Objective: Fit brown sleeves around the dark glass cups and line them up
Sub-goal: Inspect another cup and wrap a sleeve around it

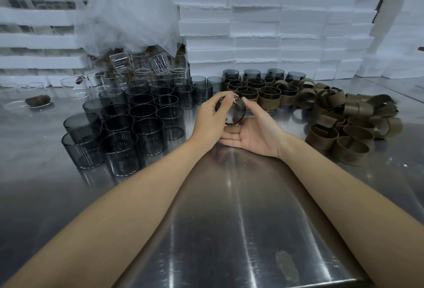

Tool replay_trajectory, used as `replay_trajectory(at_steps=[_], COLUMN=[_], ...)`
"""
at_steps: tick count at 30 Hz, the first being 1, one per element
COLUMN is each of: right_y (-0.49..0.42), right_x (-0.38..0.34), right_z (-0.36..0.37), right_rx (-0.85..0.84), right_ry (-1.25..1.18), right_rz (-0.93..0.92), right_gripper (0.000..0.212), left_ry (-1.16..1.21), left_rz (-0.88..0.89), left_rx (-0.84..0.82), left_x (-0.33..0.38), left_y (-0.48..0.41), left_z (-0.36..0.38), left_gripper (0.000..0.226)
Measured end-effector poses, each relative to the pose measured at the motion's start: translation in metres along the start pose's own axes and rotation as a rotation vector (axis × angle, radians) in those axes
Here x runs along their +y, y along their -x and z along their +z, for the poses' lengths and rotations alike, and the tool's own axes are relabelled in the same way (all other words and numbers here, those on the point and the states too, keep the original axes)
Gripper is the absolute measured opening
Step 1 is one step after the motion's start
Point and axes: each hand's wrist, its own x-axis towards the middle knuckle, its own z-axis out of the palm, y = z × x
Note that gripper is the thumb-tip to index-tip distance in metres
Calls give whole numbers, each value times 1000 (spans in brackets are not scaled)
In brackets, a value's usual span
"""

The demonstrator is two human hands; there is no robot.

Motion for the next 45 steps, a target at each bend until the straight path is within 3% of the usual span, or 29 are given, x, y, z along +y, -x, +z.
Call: replay_trajectory(at_steps=[3, 6, 10, 15, 21, 28, 31, 34, 38, 42, 44, 45], right_y=[1, 1, 0, 1, -1, 3, -1, -3, -2, -5, -5, -5], right_x=[-1, -1, -1, 0, 0, 3, 6, 8, 7, 8, 8, 10], right_z=[1, 0, -1, -2, -5, 3, 9, 9, -3, -9, -8, -7], right_rx=[2, 23, 29, -17, -49, -32, 108, 358, 646, 691, 734, 736], right_ry=[38, 44, 42, 64, 68, 174, 154, 303, 792, 851, 1007, 1099], right_rz=[14, 31, 18, 3, 32, -37, -150, -339, -567, -660, -660, -631], right_gripper=[71, 73, 73, 71, 70, 54, 40, 53, 53, 5, 12, 28], left_ry=[40, 69, 41, 17, 10, 134, 205, 104, -34, -648, -788, -822], left_rz=[-13, -45, -75, -26, -33, -128, -182, -78, 85, 454, 468, 457], left_rx=[13, 0, -80, -80, -32, 63, -17, -105, -174, -402, -371, -351], left_x=[-1, -1, 0, 0, 4, 3, -2, -3, 4, 5, 8, 9], left_y=[-1, -2, -1, 1, -1, -4, -7, -1, 7, 15, 18, 19], left_z=[0, -2, -3, -5, -4, -4, -7, -3, 1, 8, 12, 12], left_gripper=[41, 47, 20, 30, 7, 41, 42, 37, 49, 50, 51, 52])
